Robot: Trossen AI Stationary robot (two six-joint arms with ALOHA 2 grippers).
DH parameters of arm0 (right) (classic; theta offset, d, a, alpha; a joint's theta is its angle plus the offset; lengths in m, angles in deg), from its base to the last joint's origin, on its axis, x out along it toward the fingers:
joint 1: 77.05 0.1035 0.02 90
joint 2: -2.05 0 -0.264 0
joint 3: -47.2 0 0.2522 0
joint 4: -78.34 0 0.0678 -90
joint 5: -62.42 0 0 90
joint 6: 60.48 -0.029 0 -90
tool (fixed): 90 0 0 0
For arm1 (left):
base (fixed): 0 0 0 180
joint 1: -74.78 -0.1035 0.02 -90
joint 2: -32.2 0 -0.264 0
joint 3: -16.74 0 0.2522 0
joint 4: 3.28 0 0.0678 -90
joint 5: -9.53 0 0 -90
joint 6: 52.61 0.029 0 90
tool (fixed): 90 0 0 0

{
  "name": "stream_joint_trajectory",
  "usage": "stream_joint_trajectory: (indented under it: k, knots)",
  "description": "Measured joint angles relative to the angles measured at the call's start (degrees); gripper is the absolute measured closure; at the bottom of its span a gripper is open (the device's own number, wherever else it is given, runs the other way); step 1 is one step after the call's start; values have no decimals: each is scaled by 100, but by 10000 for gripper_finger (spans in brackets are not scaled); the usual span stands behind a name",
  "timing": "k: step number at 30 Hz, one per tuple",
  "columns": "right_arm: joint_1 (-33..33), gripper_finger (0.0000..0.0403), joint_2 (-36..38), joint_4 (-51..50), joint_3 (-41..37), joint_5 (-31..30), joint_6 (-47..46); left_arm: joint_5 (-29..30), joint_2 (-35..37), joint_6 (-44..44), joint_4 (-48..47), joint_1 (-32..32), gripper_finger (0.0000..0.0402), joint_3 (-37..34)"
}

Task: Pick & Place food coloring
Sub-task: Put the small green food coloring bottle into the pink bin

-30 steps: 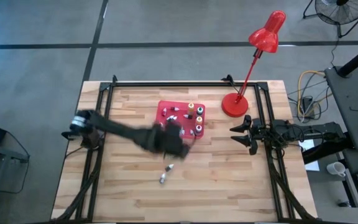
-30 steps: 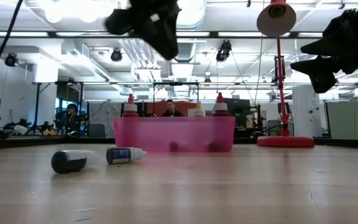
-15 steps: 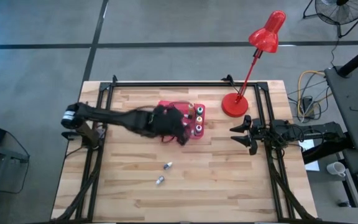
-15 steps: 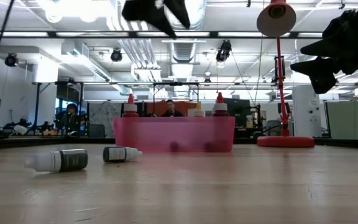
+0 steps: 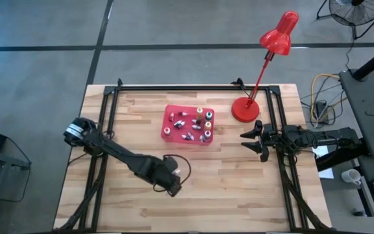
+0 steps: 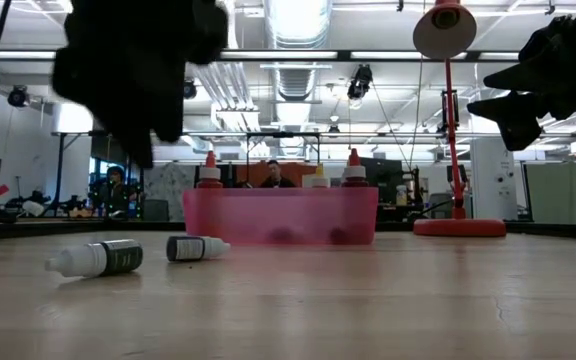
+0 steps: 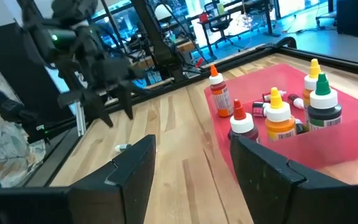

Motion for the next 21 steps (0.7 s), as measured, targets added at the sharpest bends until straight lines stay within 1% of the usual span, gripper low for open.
stream_joint_trajectory:
  k: [3,6,12,16,21]
  knots:
    - [-2,202,0,-1,0,-1,0,-325,-19,-666,449,4,204,-352]
    - [-2,202,0,2,0,-3,0,-560,-19,-1011,647,21,204,-547]
    - [-2,202,0,1,0,-1,0,-624,-123,-1078,750,60,204,-568]
    - [-2,202,1,-3,0,-1,0,-864,-471,-1081,785,101,204,-457]
    - [0,202,-6,2,0,-4,-2,-804,-677,-1174,682,118,204,-365]
